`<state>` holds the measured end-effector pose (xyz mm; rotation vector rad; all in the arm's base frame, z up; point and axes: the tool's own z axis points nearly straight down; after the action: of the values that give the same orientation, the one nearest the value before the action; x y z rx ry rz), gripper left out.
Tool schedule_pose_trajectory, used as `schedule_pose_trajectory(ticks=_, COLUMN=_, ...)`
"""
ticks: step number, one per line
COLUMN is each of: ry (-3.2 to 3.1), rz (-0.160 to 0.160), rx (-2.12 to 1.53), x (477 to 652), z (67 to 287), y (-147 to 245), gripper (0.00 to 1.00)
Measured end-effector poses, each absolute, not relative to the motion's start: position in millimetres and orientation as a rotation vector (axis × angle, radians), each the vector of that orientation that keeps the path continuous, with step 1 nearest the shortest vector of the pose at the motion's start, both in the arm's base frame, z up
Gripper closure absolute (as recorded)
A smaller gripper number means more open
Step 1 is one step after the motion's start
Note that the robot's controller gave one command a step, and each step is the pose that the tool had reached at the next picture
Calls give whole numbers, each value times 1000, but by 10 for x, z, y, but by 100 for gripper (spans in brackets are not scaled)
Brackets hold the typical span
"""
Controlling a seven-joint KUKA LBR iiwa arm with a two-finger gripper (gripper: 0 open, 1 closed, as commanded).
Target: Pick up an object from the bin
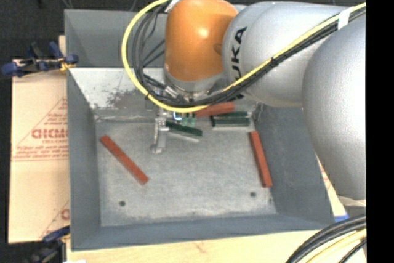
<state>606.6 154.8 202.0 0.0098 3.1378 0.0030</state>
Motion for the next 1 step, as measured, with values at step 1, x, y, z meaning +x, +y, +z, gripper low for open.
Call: schedule_pose_trajectory(ticks=1, ry=3147, rz=1, rx=-22, x=5755, z=795, y=1827, gripper=0)
